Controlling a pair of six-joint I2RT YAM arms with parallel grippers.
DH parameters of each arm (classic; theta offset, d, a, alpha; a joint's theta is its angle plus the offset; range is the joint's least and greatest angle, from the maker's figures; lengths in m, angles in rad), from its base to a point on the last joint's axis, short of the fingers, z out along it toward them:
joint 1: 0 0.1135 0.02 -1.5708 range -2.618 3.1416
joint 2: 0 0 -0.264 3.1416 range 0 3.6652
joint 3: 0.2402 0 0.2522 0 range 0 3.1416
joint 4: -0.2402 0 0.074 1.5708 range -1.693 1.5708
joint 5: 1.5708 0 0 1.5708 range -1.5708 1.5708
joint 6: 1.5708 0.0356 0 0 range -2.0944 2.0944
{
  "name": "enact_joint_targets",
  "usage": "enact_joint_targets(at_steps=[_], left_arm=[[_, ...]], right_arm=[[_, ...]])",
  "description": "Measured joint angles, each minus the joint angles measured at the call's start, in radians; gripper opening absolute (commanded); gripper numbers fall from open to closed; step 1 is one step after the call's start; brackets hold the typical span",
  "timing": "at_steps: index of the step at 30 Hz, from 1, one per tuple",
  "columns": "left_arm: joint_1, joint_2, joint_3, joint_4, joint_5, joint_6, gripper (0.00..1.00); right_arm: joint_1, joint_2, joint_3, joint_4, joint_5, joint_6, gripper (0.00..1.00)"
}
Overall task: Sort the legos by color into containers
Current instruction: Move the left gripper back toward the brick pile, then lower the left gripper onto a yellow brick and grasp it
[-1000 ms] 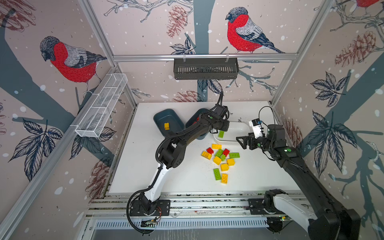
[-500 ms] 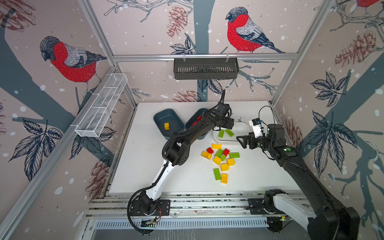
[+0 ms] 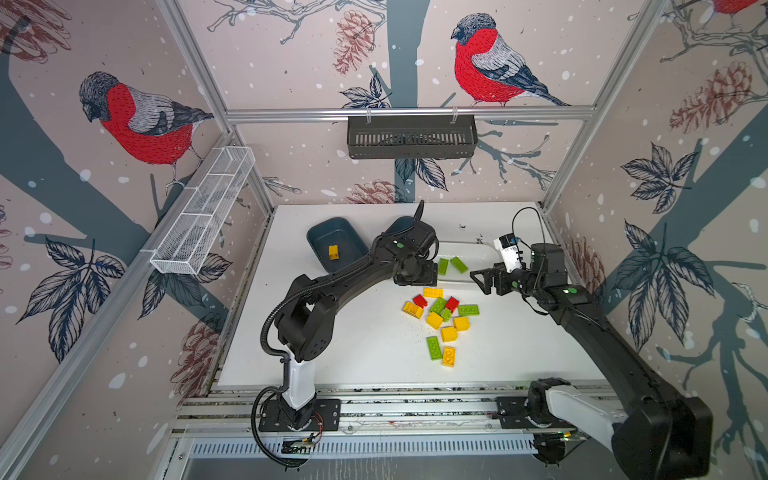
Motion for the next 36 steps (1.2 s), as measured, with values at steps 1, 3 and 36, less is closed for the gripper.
enact_joint_targets(at_steps=[1, 3, 36], left_arm=[[-0.002, -0.022, -0.042, 0.006, 0.0, -0.041, 0.69], [-0.003, -0.051, -0.109, 0.012, -0.003, -0.111, 0.66], [-0.018, 0.071, -0.217, 0.076, -0.161, -0.758, 0.54]], right_arm=[[0.0, 0.005, 0.0, 0.0, -0.006, -0.002, 0.99], [0.003, 0.014, 0.0, 0.001, -0.013, -0.002, 0.99], [0.06, -0.016, -0.076, 0.045, -0.051, 0.026, 0.99]])
